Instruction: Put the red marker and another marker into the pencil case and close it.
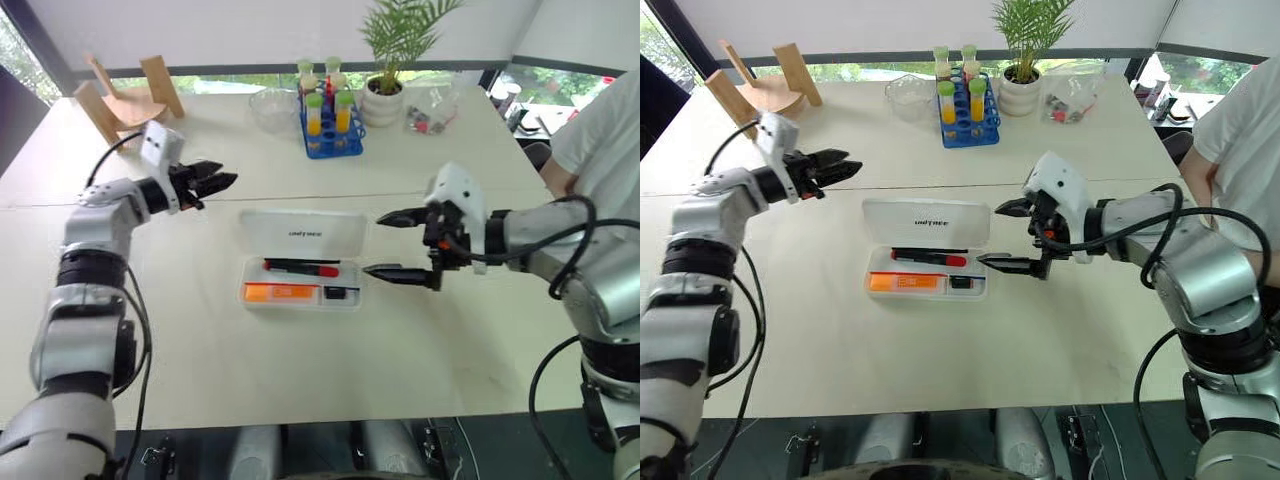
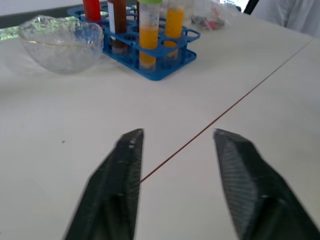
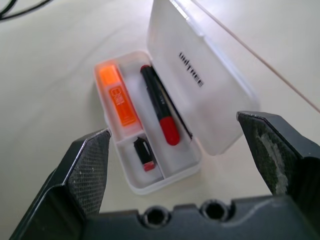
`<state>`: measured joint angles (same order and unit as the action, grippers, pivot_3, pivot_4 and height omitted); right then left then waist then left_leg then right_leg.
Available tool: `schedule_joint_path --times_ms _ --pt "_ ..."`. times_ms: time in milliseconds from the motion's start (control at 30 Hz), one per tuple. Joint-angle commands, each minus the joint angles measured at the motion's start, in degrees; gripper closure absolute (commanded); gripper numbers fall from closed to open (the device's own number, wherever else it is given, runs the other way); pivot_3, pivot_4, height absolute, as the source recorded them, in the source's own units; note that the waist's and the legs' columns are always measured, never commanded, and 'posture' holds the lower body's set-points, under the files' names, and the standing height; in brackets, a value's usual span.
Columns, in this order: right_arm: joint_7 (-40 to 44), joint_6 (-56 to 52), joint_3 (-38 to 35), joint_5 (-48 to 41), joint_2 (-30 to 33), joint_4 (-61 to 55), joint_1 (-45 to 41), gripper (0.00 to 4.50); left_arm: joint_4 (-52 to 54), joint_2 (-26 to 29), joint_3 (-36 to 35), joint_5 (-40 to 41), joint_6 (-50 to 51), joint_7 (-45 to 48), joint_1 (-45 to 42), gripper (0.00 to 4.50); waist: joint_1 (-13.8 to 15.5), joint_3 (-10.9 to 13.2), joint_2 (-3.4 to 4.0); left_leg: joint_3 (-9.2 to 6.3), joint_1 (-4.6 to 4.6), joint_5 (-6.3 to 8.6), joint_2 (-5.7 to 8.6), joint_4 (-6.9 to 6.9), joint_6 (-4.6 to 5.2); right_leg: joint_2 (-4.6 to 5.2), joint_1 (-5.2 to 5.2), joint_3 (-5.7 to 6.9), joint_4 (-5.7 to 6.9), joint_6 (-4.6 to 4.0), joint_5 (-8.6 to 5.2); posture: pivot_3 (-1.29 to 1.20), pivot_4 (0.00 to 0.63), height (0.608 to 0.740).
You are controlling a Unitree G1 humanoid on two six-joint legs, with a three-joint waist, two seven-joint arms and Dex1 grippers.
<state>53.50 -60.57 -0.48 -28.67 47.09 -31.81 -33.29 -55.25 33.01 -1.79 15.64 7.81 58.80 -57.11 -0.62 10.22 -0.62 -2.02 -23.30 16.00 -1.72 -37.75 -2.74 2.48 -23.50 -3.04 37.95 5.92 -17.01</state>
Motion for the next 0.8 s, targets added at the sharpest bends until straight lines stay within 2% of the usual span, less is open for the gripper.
schedule_joint_path --times_ms 33,233,400,633,800 --pt "-2.9 -2.5 -4.7 -2.4 1.5 -4.2 1.9 0.00 -5.4 -2.3 -0.2 -1.2 -3.6 5.5 -4.8 4.45 0.0 0.0 -0.05 -0.03 -0.11 0.02 0.01 -0.14 0.04 0.01 -0.04 0.04 0.02 0.00 0.00 0.00 0.150 0.740" --pt "-5.9 -4.4 -6.8 -5.1 2.6 -6.1 3.5 0.00 -4.5 -2.4 0.6 -1.2 1.4 20.1 -5.3 4.45 -0.6 0.0 -0.04 -0.03 -0.08 0.04 0.04 -0.21 0.07 0.05 -0.04 0.04 0.12 0.04 0.02 0.00 0.150 0.740" --pt "-7.1 -4.4 -7.6 -6.1 4.1 -5.9 4.4 0.00 3.0 0.1 4.6 -2.2 7.9 32.0 -0.9 4.45 -0.6 0.0 -0.02 -0.08 -0.06 0.04 -0.02 -0.21 0.07 -0.06 -0.03 0.03 0.18 0.04 0.02 0.00 0.150 0.740" --pt "-8.5 -3.7 -6.6 -7.0 4.7 -6.0 5.5 0.00 22.0 3.0 9.9 2.5 16.8 33.7 9.3 4.45 -0.1 0.0 -0.03 -0.10 -0.09 0.04 -0.03 -0.26 0.07 0.00 -0.01 0.03 0.18 0.04 0.02 0.00 0.150 0.740" --pt "-8.3 -3.7 -5.5 -7.6 5.3 -6.4 6.6 0.00 28.6 1.9 11.4 -0.1 16.8 30.3 15.4 4.45 -0.1 0.0 -0.02 -0.09 -0.06 0.04 -0.01 -0.30 0.07 0.03 0.04 0.03 0.18 0.04 0.02 0.00 0.150 0.740"
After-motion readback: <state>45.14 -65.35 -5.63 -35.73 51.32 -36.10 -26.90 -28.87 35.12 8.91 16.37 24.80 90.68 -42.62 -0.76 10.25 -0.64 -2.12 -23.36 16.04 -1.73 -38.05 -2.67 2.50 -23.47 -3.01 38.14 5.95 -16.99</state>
